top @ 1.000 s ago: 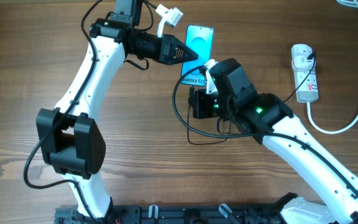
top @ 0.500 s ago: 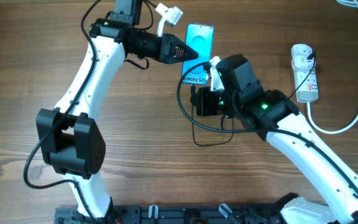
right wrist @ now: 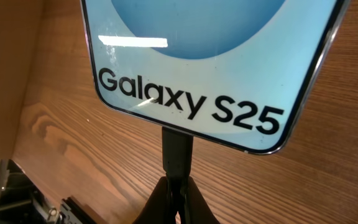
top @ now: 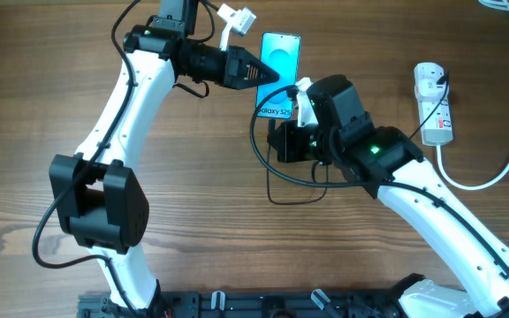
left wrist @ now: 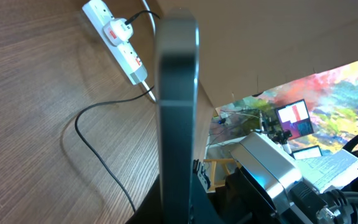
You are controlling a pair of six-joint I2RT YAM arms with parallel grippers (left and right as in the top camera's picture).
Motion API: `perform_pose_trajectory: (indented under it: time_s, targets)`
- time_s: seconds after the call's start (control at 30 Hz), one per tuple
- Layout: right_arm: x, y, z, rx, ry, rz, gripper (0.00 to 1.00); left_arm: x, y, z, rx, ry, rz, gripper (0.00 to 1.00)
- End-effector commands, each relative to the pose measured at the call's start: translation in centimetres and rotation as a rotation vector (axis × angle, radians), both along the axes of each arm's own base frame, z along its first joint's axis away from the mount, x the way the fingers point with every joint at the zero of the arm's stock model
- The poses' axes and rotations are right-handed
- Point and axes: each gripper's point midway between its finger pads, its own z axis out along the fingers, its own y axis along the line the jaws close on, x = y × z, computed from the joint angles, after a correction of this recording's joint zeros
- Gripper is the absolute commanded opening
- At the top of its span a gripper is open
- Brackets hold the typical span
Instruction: Plug charger to phone and switch on socket
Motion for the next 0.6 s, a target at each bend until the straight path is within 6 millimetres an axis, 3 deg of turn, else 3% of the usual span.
perform_pose_trajectory:
  time_s: [0.0, 0.07, 0.1, 0.2, 0.27, 0.37, 0.47, 0.57]
  targets:
    - [3.4, -1.6, 2.4, -0.034, -0.138, -0.098, 0.05, -1.2, -0.3, 1.1, -0.026, 0.035, -0.022, 0.04]
    - [3.5, -1.7, 2.4, -0.037, -0.141, -0.102, 0.07, -1.2, -0.3, 1.1, -0.025, 0.033, -0.021, 0.04]
    - [3.5, -1.7, 2.4, -0.037, -0.140, -0.102, 0.13, -1.1, -0.3, 0.9, -0.017, 0.031, -0.017, 0.04]
    - [3.4, -1.7, 2.3, -0.039, -0.137, -0.102, 0.55, -0.5, 0.0, -0.2, 0.053, 0.016, 0.018, 0.04]
    - [3.3, -1.6, 2.3, -0.036, -0.131, -0.096, 0.68, -0.3, 0.1, -0.5, 0.071, 0.012, 0.027, 0.04]
    - [3.0, -1.6, 2.1, -0.037, -0.119, -0.090, 0.75, 0.4, 0.6, -1.7, 0.145, 0.020, 0.074, 0.04]
    - [2.6, -1.9, 1.5, -0.056, -0.093, -0.088, 0.82, 2.4, 2.6, -5.0, 0.350, 0.129, 0.262, 0.04]
    - [2.4, -2.1, 1.3, -0.065, -0.083, -0.091, 0.91, 3.1, 3.3, -6.8, 0.413, 0.227, 0.347, 0.04]
